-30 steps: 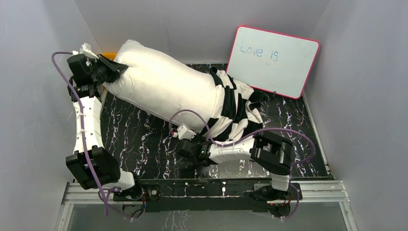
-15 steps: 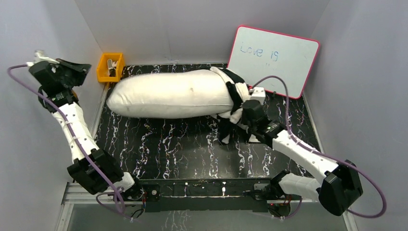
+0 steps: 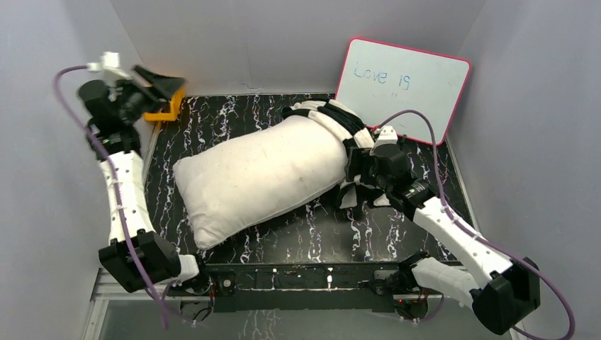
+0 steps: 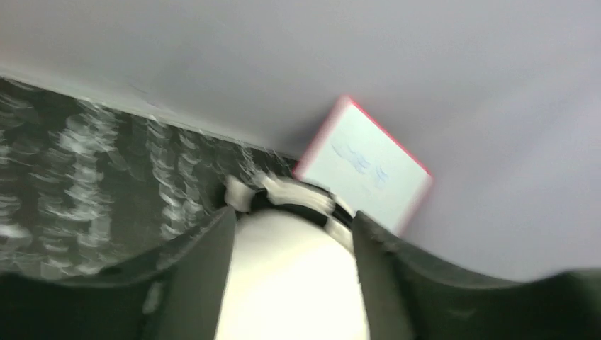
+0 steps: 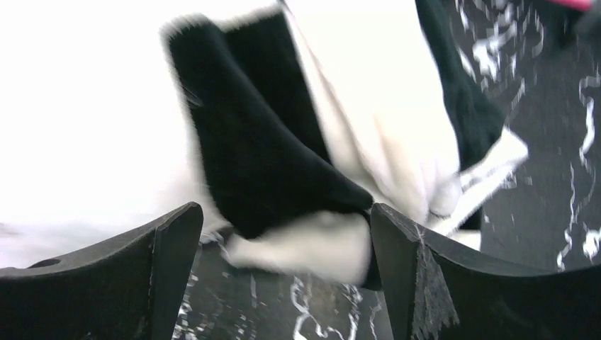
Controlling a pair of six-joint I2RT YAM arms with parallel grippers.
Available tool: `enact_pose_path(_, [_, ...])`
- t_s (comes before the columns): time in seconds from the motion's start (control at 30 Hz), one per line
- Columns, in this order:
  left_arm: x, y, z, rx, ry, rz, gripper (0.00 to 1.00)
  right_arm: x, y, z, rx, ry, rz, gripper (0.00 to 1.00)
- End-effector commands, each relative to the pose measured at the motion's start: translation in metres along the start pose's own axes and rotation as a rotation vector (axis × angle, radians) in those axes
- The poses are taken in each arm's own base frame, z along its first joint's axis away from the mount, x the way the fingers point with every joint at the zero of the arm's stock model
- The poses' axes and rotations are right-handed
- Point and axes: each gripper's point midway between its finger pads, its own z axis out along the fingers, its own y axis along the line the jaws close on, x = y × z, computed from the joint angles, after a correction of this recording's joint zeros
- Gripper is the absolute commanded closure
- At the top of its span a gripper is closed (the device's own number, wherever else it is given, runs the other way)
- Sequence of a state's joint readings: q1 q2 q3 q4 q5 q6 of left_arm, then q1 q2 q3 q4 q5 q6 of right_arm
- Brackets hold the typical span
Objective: Remove the pillowcase from the pillow
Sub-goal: Remove the pillow from the pillowcase.
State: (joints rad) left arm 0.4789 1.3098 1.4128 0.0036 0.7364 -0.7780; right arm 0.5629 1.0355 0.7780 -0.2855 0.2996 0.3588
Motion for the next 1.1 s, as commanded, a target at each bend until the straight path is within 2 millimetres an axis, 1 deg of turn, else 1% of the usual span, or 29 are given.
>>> enact_pose_path(0.0, [0.146, -0.08, 0.017, 0.298, 0.422, 0.207, 0.18, -0.114, 0.042, -0.055, -0.215, -0.379, 0.027, 0.04])
enact_pose_path(0.03, [0.178, -0.085, 0.018, 0.3, 0.497, 0.244, 0.04, -0.127, 0.044, -0.067, -0.235, -0.443, 0.031, 0.04])
enact_pose_path(0.07, [0.206, -0.085, 0.017, 0.287, 0.56, 0.282, 0.02, -0.14, 0.045, -0.08, -0.253, -0.512, 0.039, 0.04])
enact_pose_path(0.1, [0.23, -0.081, 0.016, 0.261, 0.611, 0.314, 0.02, -0.149, 0.045, -0.09, -0.263, -0.563, 0.045, 0.04])
enact_pose_path(0.17, [0.265, -0.074, 0.015, 0.235, 0.675, 0.369, 0.02, -0.163, 0.041, -0.1, -0.249, -0.621, 0.062, 0.02])
enact_pose_path(0.2, [0.279, -0.069, 0.015, 0.217, 0.701, 0.382, 0.02, -0.169, 0.04, -0.098, -0.226, -0.622, 0.066, 0.02])
enact_pose_path(0.27, [0.312, -0.058, 0.015, 0.162, 0.753, 0.446, 0.02, -0.175, 0.039, -0.08, -0.166, -0.57, 0.052, 0.01])
enact_pose_path(0.3, [0.324, -0.045, 0.018, 0.092, 0.751, 0.507, 0.02, -0.174, 0.039, -0.06, -0.123, -0.513, 0.041, 0.01])
enact_pose_path(0.33, [0.339, -0.04, 0.015, 0.079, 0.771, 0.561, 0.02, -0.175, 0.039, -0.048, -0.09, -0.473, 0.032, 0.02])
enact_pose_path(0.4, [0.363, -0.021, 0.014, 0.007, 0.792, 0.714, 0.02, -0.178, 0.044, -0.025, -0.063, -0.419, 0.02, 0.02])
enact_pose_path(0.43, [0.375, -0.007, 0.015, -0.046, 0.8, 0.793, 0.02, -0.181, 0.047, -0.016, -0.057, -0.401, 0.015, 0.02])
enact_pose_path(0.47, [0.385, -0.001, 0.013, -0.055, 0.814, 0.847, 0.02, -0.184, 0.05, -0.008, -0.056, -0.395, 0.013, 0.01])
enact_pose_path(0.5, [0.395, 0.013, 0.013, -0.103, 0.836, 0.909, 0.02, -0.187, 0.054, 0.001, -0.055, -0.393, 0.01, 0.01])
enact_pose_path(0.57, [0.412, 0.028, 0.01, -0.159, 0.871, 0.99, 0.02, -0.192, 0.059, 0.017, -0.057, -0.381, -0.001, 0.01])
enact_pose_path(0.6, [0.42, 0.037, 0.008, -0.183, 0.892, 1.011, 0.02, -0.194, 0.062, 0.027, -0.06, -0.368, -0.005, 0.01])
enact_pose_path(0.67, [0.432, 0.054, 0.003, -0.242, 0.925, 1.014, 0.03, -0.189, 0.065, 0.052, -0.066, -0.31, -0.015, 0.01])
enact_pose_path(0.7, [0.439, 0.061, 0.0, -0.257, 0.946, 1.004, 0.11, -0.185, 0.066, 0.064, -0.073, -0.278, -0.019, 0.01])
enact_pose_path(0.73, [0.446, 0.067, -0.004, -0.267, 0.969, 0.988, 0.24, -0.183, 0.067, 0.076, -0.078, -0.253, -0.019, 0.01])
enact_pose_path(0.77, [0.452, 0.072, -0.007, -0.28, 0.984, 0.973, 0.45, -0.176, 0.065, 0.089, -0.08, -0.218, -0.02, 0.01])
enact_pose_path(0.8, [0.454, 0.077, -0.01, -0.294, 0.996, 0.968, 0.7, -0.168, 0.063, 0.101, -0.078, -0.184, -0.022, 0.01])
enact_pose_path(0.83, [0.455, 0.083, -0.013, -0.325, 1.003, 0.968, 0.92, -0.16, 0.059, 0.111, -0.073, -0.149, -0.024, 0.01])
enact_pose_path(0.87, [0.452, 0.088, -0.017, -0.362, 1.003, 0.969, 1.0, -0.152, 0.052, 0.121, -0.06, -0.12, -0.021, 0.01])
enact_pose_path(0.9, [0.448, 0.093, -0.021, -0.393, 1.004, 0.983, 1.0, -0.144, 0.046, 0.128, -0.05, -0.097, -0.017, 0.02])
enact_pose_path(0.93, [0.443, 0.098, -0.026, -0.42, 1.005, 0.995, 1.0, -0.137, 0.038, 0.133, -0.037, -0.078, -0.009, 0.08])
enact_pose_path(1.0, [0.431, 0.104, -0.038, -0.466, 1.017, 1.027, 1.0, -0.127, 0.017, 0.138, -0.008, -0.056, 0.032, 0.38])
enact_pose_path(1.07, [0.417, 0.105, -0.046, -0.482, 1.019, 1.034, 1.0, -0.122, -0.007, 0.134, 0.017, -0.061, 0.095, 0.76])
